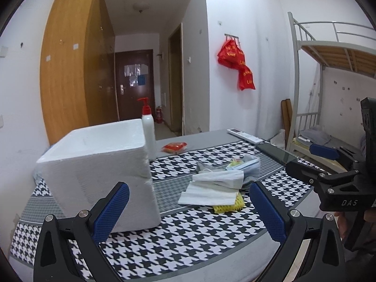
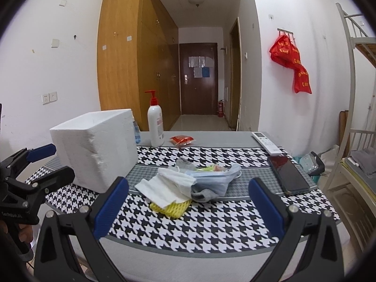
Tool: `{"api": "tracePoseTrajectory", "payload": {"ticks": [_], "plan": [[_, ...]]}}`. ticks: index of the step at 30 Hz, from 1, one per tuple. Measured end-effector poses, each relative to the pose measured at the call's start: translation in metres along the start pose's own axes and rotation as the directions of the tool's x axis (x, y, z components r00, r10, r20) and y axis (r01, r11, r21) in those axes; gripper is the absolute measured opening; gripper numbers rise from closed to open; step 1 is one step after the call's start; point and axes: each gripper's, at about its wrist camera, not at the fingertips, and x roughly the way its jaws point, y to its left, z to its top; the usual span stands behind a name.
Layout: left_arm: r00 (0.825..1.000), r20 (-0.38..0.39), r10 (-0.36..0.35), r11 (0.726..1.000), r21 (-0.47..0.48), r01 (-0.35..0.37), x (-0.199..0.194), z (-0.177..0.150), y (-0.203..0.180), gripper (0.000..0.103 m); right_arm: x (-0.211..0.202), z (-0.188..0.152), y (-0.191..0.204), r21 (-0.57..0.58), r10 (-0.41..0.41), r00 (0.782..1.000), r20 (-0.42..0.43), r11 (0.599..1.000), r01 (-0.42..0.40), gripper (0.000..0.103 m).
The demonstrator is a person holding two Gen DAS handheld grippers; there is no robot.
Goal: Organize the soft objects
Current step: 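Move both tools toward the pile of soft items on the runner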
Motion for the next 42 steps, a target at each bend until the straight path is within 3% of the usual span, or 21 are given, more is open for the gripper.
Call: {"api": "tracePoseTrajectory", "payload": {"ticks": [25,42], "plan": [[0.987,-0.153,-0.058,0.998,0.001,0.059,0.074,0.0,-0.022,0.102,0.052,0.002,-0.04,0.03,0.003,0.996,-0.094,1.0,0.0,0.103],[0.956,-0.288,-0.056,0.998,-0.013,0.054,0.125,-0.006,-0.034,0.102,0.086,-0.001,-0.059,0.041,0.025,0.985,-0.172,0.999,-0.019,0.103]]}}
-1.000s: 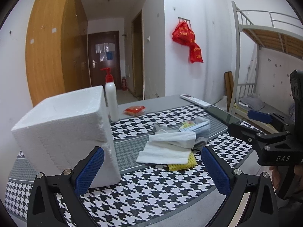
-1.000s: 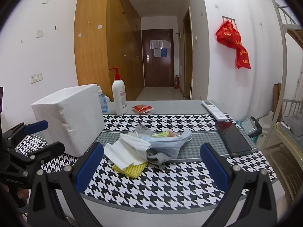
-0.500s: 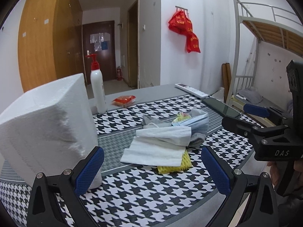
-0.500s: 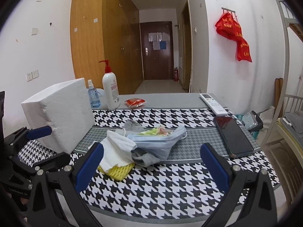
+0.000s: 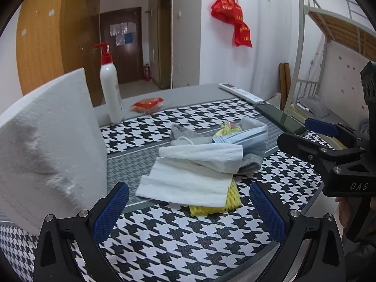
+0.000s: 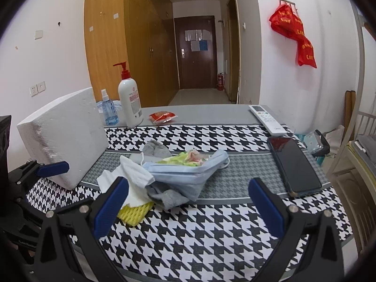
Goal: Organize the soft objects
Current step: 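Move both tools toward the pile of soft items on the runner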
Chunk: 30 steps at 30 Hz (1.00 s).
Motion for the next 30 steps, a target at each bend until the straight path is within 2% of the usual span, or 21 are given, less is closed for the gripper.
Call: {"api": "tracePoseTrajectory", "payload": {"ticks": [8,12,14,16,20,26,30], "plan": [[0.998,-0.06,-0.023,0.999,-0.031,0.021,0.023,0.003,0.004,0.102,0.017,-0.001,-0.006,-0.001,0.006,0.999,-0.046,1.0,-0.006,0.103],[0.996,-0.087,-0.021,0.999,-0.03,0.018,0.033,0.004,0.003,0.096,0.024,-0.002,-0.01,0.01,0.012,0.998,-0.067,1.0,-0.011,0.103],[0.995,-0.104,-0.011,0.999,-0.039,0.007,0.038,0.003,0.004,0.093,0.026,-0.003,-0.012,0.015,0.013,0.997,-0.071,1.0,-0.012,0.103],[0.992,-0.127,-0.013,0.999,-0.046,0.008,0.044,0.004,0.005,0.085,0.028,-0.003,-0.014,0.022,0.014,0.997,-0.077,1.0,-0.012,0.103],[0.989,-0.15,-0.017,0.999,-0.04,0.012,0.051,0.004,0.004,0.08,0.032,-0.002,-0.016,0.02,0.013,0.996,-0.086,1.0,-0.012,0.103],[0.984,-0.178,-0.008,0.999,-0.034,0.002,0.061,0.005,0.004,0.066,0.039,0.0,-0.017,0.009,0.02,0.994,-0.103,1.0,-0.02,0.103],[0.983,-0.184,-0.017,0.999,-0.038,0.01,0.062,0.004,0.004,0.052,0.042,0.001,-0.016,0.002,0.028,0.994,-0.107,1.0,-0.028,0.103]]}}
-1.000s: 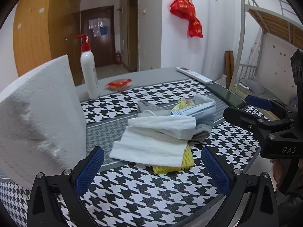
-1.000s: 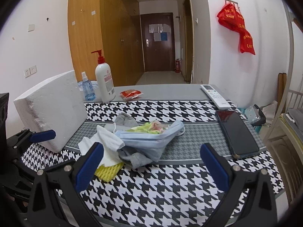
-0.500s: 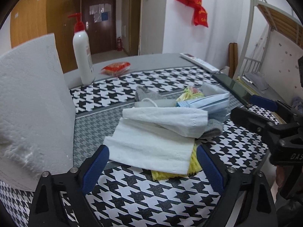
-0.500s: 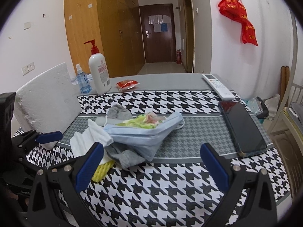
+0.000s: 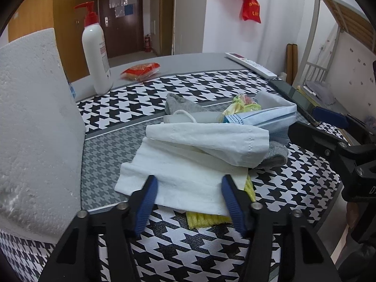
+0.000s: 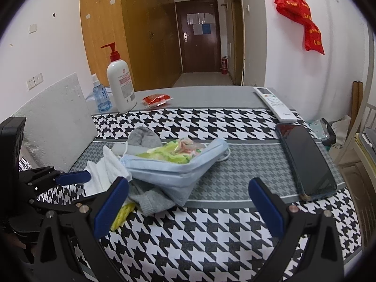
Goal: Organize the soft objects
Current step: 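Move both tools toward the pile of soft items on the runner, then grasp the white tissue with the left gripper while the right gripper grasps the blue mask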
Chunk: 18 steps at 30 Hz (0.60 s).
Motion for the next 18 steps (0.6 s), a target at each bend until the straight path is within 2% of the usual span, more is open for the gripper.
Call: {"api": "tracePoseTrajectory", "payload": {"ticks": [3,7,10,18], "plan": [[1.0,-0.003,-0.016,1.0,-0.002,0.016,0.001,-0.001,0.0,0.045,0.002,0.003,0.001,-0.009,0.01,1.0,-0.005,1.0,-0.01,0.103],[0.999,0.001,-0.042,0.999,0.002,0.042,0.0,-0.002,-0.002,0.03,0.009,0.005,0.003,-0.013,0.024,0.999,-0.029,1.0,-0.024,0.103],[0.999,0.006,-0.045,0.999,0.009,0.045,-0.001,-0.002,-0.004,0.025,0.013,0.008,0.006,-0.023,0.028,0.999,-0.038,0.999,-0.029,0.103],[0.998,0.008,-0.058,0.998,0.004,0.057,-0.002,-0.003,-0.001,0.025,0.02,0.008,0.0,0.004,0.043,0.998,-0.053,0.999,-0.043,0.102]]}}
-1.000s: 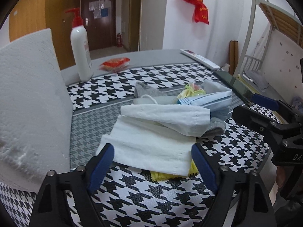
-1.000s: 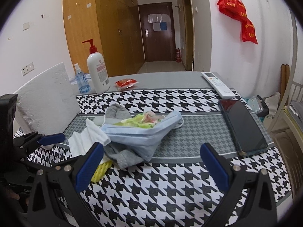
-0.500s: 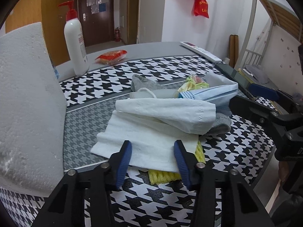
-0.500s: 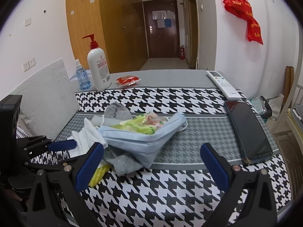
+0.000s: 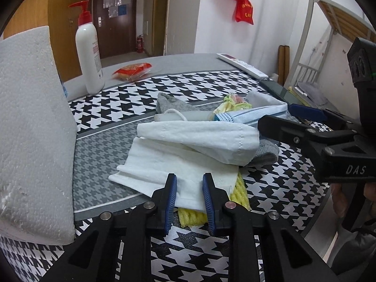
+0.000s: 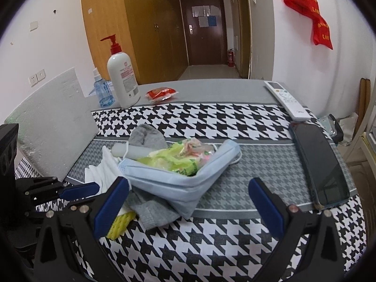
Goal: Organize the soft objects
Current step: 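Grasp the white tissue with the left gripper while the right gripper grasps the blue mask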
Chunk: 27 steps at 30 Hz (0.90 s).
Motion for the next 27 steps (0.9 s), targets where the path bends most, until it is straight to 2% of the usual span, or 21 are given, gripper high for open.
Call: {"api": "tracePoseTrajectory", "payload": {"ticks": [2,10,13,19,21,23,25,27], "plan": [[1.0,0.001,0.0,1.0,-0.005,0.0,0.0,0.0,0.001,0.025,0.0,0.0,-0.002,0.007,0.007,1.0,-0.001,1.0,-0.007,0.096],[1.0,0.002,0.001,1.0,-0.009,-0.001,-0.001,0.0,0.002,0.025,0.004,-0.003,-0.001,0.0,0.012,0.999,-0.031,1.0,-0.012,0.053],[1.0,0.002,0.003,1.0,-0.011,-0.003,-0.002,0.0,0.002,0.025,0.001,-0.004,0.001,-0.008,0.012,1.0,-0.028,1.0,-0.013,0.044],[1.0,0.017,0.005,1.0,-0.012,-0.005,-0.009,-0.002,0.001,0.025,-0.016,-0.005,0.001,-0.012,0.028,1.0,0.003,1.0,-0.028,0.03],[1.0,0.026,0.011,1.0,-0.011,-0.011,-0.012,-0.002,-0.001,0.025,-0.022,-0.005,0.0,-0.011,0.029,0.999,0.017,1.0,-0.029,0.029],[0.999,0.033,0.016,1.0,-0.01,-0.016,-0.015,-0.002,-0.003,0.03,-0.029,-0.005,0.0,-0.009,0.028,0.999,0.033,1.0,-0.028,0.028],[0.999,0.04,0.024,1.0,-0.001,-0.024,-0.018,-0.003,-0.006,0.049,-0.036,-0.004,-0.001,-0.006,0.027,0.998,0.049,1.0,-0.027,0.028],[0.998,0.052,0.025,1.0,0.006,-0.025,-0.021,-0.002,-0.009,0.051,-0.044,-0.003,-0.002,0.0,0.022,0.997,0.068,1.0,-0.022,0.028]]}}
